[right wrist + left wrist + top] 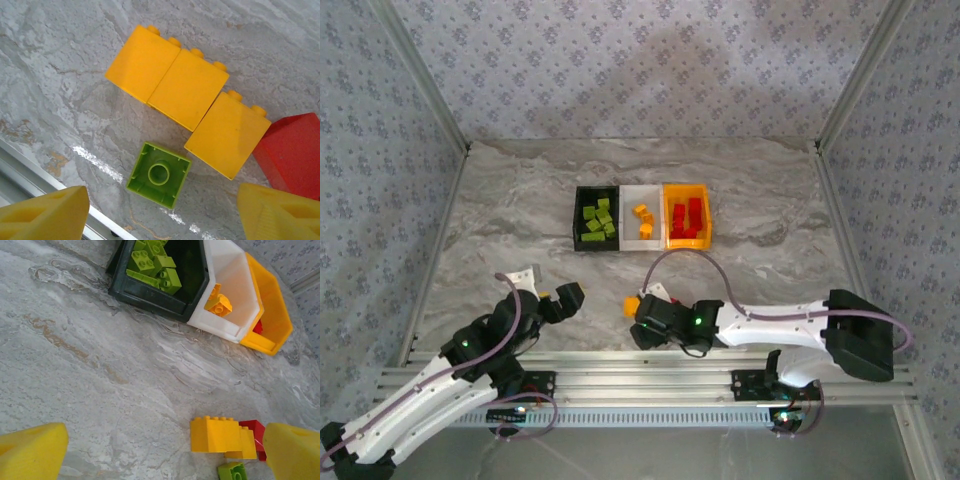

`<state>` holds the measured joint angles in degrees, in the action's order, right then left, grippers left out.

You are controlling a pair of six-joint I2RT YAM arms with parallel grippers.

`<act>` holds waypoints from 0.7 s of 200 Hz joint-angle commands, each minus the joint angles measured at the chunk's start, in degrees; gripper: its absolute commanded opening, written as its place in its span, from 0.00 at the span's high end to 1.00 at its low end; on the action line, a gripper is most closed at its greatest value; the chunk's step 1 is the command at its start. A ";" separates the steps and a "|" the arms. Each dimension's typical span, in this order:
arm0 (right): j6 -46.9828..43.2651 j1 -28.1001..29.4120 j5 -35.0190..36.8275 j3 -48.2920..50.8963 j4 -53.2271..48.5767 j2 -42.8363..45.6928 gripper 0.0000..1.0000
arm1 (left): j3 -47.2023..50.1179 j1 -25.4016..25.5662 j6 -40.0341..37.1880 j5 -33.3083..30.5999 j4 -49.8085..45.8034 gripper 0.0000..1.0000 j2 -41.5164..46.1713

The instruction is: Sort the legos into containers by color

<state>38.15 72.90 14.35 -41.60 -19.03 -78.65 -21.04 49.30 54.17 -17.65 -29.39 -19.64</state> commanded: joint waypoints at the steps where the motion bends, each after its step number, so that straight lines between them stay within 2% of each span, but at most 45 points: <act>1: 0.99 0.30 0.10 -2.13 -4.33 -3.38 0.23 | 0.12 0.28 0.73 -1.16 -1.00 0.00 -0.49; 24: 0.21 0.02 -1.32 -4.19 -4.39 -7.07 0.32 | 0.04 0.34 0.67 -1.08 -1.16 0.00 -0.67; 55: -0.12 -0.48 -1.39 -6.28 -4.82 -11.51 0.37 | -0.71 0.20 0.34 -1.01 -1.57 0.00 -0.35; 89: -0.21 -0.50 0.41 -8.60 -6.15 -15.13 0.46 | -1.31 0.29 -0.03 -0.66 -1.54 0.00 -0.56; 140: -1.02 -0.60 1.31 -7.91 -5.13 -12.78 0.65 | -1.88 0.27 -0.80 -0.46 -1.33 0.00 -1.01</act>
<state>37.98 72.51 14.48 -49.25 -23.68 -93.51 -21.04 49.30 54.30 -17.63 -30.09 -20.32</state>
